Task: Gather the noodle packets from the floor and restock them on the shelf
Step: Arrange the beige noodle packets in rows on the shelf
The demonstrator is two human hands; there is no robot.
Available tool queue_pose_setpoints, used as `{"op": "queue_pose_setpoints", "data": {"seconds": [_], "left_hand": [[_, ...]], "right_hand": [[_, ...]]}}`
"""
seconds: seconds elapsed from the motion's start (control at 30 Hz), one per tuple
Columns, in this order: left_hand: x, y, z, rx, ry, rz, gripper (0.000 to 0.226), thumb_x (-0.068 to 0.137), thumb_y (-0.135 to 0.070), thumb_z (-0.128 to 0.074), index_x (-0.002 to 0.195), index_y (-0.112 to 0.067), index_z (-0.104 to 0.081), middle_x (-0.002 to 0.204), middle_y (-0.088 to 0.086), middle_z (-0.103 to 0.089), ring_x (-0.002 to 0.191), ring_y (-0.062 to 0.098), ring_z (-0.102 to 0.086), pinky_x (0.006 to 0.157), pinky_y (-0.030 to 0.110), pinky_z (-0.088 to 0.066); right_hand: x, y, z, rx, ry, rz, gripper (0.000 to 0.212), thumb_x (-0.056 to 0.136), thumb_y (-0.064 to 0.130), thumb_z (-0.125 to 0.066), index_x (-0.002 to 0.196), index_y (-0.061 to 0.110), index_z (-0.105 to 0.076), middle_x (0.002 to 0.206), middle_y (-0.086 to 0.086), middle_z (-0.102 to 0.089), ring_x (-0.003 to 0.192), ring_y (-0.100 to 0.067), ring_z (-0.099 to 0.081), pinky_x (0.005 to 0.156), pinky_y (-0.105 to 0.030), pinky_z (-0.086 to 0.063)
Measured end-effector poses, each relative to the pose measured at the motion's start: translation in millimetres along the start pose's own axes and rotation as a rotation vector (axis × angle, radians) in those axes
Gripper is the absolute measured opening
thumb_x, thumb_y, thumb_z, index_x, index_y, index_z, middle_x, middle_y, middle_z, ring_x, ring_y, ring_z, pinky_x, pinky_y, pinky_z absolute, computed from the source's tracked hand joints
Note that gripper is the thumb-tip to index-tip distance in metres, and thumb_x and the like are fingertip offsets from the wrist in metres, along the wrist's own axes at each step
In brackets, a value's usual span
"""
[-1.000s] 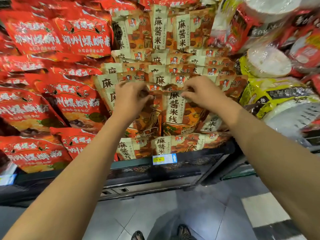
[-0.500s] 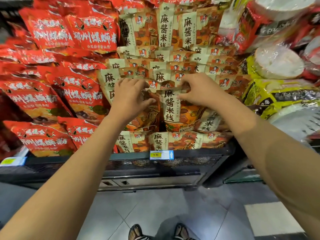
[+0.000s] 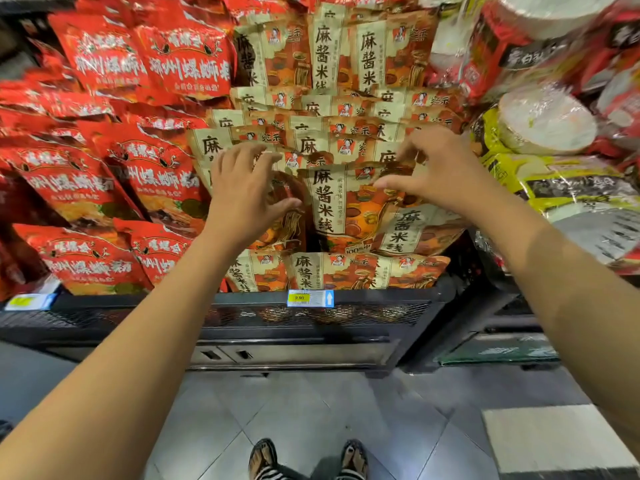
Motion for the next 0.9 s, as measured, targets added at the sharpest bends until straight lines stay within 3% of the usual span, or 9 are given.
{"op": "queue_pose_setpoints", "data": {"seconds": [0.1, 0.2, 0.33, 0.47, 0.53, 0.63, 0.7, 0.8, 0.9], "left_hand": [[-5.4, -29.7, 5.8, -0.055, -0.071, -0.041, 0.073, 0.082, -0.068, -0.057, 0.127, -0.011, -0.055, 0.135, 0.014, -0.052, 0.128, 0.033, -0.042, 0.109, 0.049, -0.029], [-8.0, -78.6, -4.4, -0.123, -0.009, -0.160, 0.073, 0.086, -0.069, -0.052, 0.127, -0.009, -0.056, 0.131, 0.011, -0.057, 0.124, 0.028, -0.049, 0.107, 0.044, -0.037], [-9.7, -131.8, -32.3, -0.397, 0.198, -0.114, 0.059, 0.089, -0.047, -0.067, 0.134, -0.011, -0.054, 0.125, 0.005, -0.062, 0.119, 0.020, -0.054, 0.102, 0.034, -0.043], [2.6, -151.6, -49.4, -0.491, 0.219, -0.014, 0.013, 0.095, -0.024, -0.065, 0.097, -0.012, -0.067, 0.086, -0.003, -0.064, 0.083, 0.018, -0.061, 0.074, 0.032, -0.051], [15.3, -152.4, -49.7, -0.459, 0.185, 0.031, 0.013, 0.095, -0.020, -0.064, 0.087, -0.011, -0.066, 0.079, -0.003, -0.062, 0.078, 0.019, -0.059, 0.068, 0.034, -0.048], [34.2, -156.1, -46.2, -0.359, 0.160, 0.039, 0.010, 0.094, -0.012, -0.060, 0.092, -0.009, -0.069, 0.087, 0.001, -0.068, 0.085, 0.024, -0.062, 0.071, 0.040, -0.052], [43.3, -158.7, -44.3, -0.294, 0.142, 0.032, 0.016, 0.092, -0.009, -0.057, 0.103, -0.010, -0.069, 0.095, 0.004, -0.070, 0.089, 0.025, -0.063, 0.069, 0.038, -0.052], [46.8, -160.1, -44.3, -0.225, 0.108, 0.026, 0.021, 0.095, -0.015, -0.057, 0.114, -0.011, -0.064, 0.104, 0.005, -0.069, 0.094, 0.026, -0.063, 0.067, 0.035, -0.049], [42.2, -158.2, -48.3, -0.241, 0.108, 0.016, 0.026, 0.096, -0.024, -0.060, 0.118, -0.013, -0.061, 0.106, 0.004, -0.067, 0.096, 0.023, -0.062, 0.072, 0.036, -0.051]], "right_hand": [[-15.5, 0.5, -5.5, -0.024, 0.141, 0.076, 0.068, 0.058, 0.074, -0.059, 0.090, 0.014, -0.059, 0.088, -0.001, -0.058, 0.086, -0.023, -0.054, 0.073, -0.035, -0.036], [-29.3, -19.3, -7.8, -0.077, 0.222, 0.059, 0.070, 0.060, 0.074, -0.061, 0.092, 0.012, -0.059, 0.090, -0.003, -0.060, 0.085, -0.023, -0.053, 0.072, -0.037, -0.045], [-45.3, -65.9, -2.1, -0.077, 0.247, -0.075, 0.033, 0.081, 0.037, -0.078, 0.100, 0.012, -0.068, 0.094, -0.005, -0.068, 0.091, -0.026, -0.062, 0.080, -0.042, -0.050], [-51.6, -85.5, -3.0, 0.017, 0.208, -0.177, 0.015, 0.092, 0.022, -0.068, 0.097, 0.008, -0.073, 0.089, -0.008, -0.068, 0.086, -0.024, -0.060, 0.076, -0.034, -0.046], [-46.9, -91.1, 1.6, 0.027, 0.146, -0.198, 0.013, 0.093, 0.021, -0.066, 0.092, 0.009, -0.072, 0.087, -0.010, -0.067, 0.084, -0.024, -0.059, 0.074, -0.034, -0.044], [-38.1, -102.0, 9.0, -0.020, 0.102, -0.239, 0.015, 0.094, 0.024, -0.064, 0.082, 0.015, -0.064, 0.075, 0.000, -0.059, 0.077, -0.022, -0.054, 0.065, -0.032, -0.036], [-32.9, -107.2, 8.6, -0.049, 0.097, -0.261, 0.020, 0.094, 0.026, -0.064, 0.081, 0.011, -0.064, 0.074, -0.004, -0.059, 0.077, -0.026, -0.055, 0.062, -0.033, -0.036], [-29.5, -109.2, 2.5, -0.113, 0.116, -0.280, 0.029, 0.092, 0.033, -0.065, 0.088, 0.005, -0.065, 0.080, -0.010, -0.061, 0.082, -0.030, -0.058, 0.068, -0.038, -0.045], [-30.9, -109.7, 5.5, -0.112, 0.080, -0.283, 0.031, 0.085, 0.038, -0.073, 0.100, 0.011, -0.066, 0.092, -0.006, -0.065, 0.089, -0.025, -0.058, 0.077, -0.040, -0.051]]}}
Point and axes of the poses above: each hand's wrist, its own x-axis towards the middle knuckle, its own z-axis out of the back of the hand, y = z × x, the point moved 9 cm from there along x, towards the middle knuckle
